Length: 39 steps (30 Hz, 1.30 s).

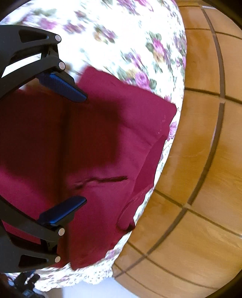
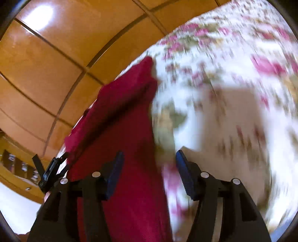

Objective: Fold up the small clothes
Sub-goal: 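Lift and fold the sweater side over the body with the right gripper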

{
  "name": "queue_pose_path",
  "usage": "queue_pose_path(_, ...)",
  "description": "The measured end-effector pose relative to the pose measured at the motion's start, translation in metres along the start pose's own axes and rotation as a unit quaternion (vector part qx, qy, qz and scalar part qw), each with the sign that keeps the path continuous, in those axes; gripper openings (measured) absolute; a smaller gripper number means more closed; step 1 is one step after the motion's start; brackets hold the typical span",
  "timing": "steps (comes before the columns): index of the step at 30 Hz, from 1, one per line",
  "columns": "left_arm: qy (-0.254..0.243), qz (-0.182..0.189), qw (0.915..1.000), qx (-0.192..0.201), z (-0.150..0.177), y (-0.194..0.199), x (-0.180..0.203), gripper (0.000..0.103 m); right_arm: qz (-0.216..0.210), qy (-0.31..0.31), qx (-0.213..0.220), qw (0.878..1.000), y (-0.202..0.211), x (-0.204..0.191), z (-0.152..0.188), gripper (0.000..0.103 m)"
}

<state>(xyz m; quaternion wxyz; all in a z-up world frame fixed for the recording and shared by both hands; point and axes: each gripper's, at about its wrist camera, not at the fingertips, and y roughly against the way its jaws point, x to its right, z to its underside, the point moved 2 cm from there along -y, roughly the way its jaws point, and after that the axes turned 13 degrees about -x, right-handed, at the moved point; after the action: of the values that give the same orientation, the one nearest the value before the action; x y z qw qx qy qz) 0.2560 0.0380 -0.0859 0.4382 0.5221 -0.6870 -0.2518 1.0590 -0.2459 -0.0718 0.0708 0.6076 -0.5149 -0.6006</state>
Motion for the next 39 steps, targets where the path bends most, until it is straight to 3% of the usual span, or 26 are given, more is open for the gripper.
queue_pose_path(6, 0.01, 0.041, 0.9975, -0.058, 0.059, 0.036, -0.032, 0.1, -0.047, -0.011, -0.017, 0.999, 0.018, 0.009, 0.052, 0.055)
queue_pose_path(12, -0.032, 0.018, 0.9978, -0.056, 0.107, 0.077, -0.054, 0.1, -0.061, 0.002, -0.035, 0.998, 0.028, 0.015, 0.083, 0.051)
queue_pose_path(18, -0.033, 0.033, 0.9968, -0.065, 0.146, 0.101, -0.065, 0.099, -0.088, -0.009, -0.055, 0.995, 0.028, 0.023, 0.114, 0.051)
queue_pose_path(22, -0.059, 0.043, 0.9937, -0.085, 0.168, 0.107, -0.061, 0.091, -0.095, -0.001, -0.074, 0.993, 0.024, 0.021, 0.121, 0.051)
queue_pose_path(30, -0.039, 0.067, 0.9904, -0.114, 0.186, 0.108, -0.065, 0.09, -0.113, -0.024, -0.091, 0.989, 0.013, 0.028, 0.12, 0.052)
queue_pose_path(35, -0.048, 0.053, 0.9898, -0.123, 0.195, 0.109, -0.057, 0.09, -0.091, 0.014, -0.109, 0.99, 0.009, 0.019, 0.121, 0.051)
queue_pose_path(37, -0.061, 0.052, 0.9871, -0.138, 0.201, 0.109, -0.053, 0.09, -0.083, 0.016, -0.116, 0.99, 0.005, 0.019, 0.125, 0.043)
queue_pose_path(38, -0.067, 0.054, 0.9863, -0.141, 0.203, 0.109, -0.05, 0.088, -0.082, 0.011, -0.118, 0.99, 0.003, 0.02, 0.125, 0.032)
queue_pose_path(39, -0.07, 0.05, 0.9857, -0.145, 0.204, 0.108, -0.05, 0.08, -0.084, 0.008, -0.123, 0.989, 0.001, 0.02, 0.124, 0.021)
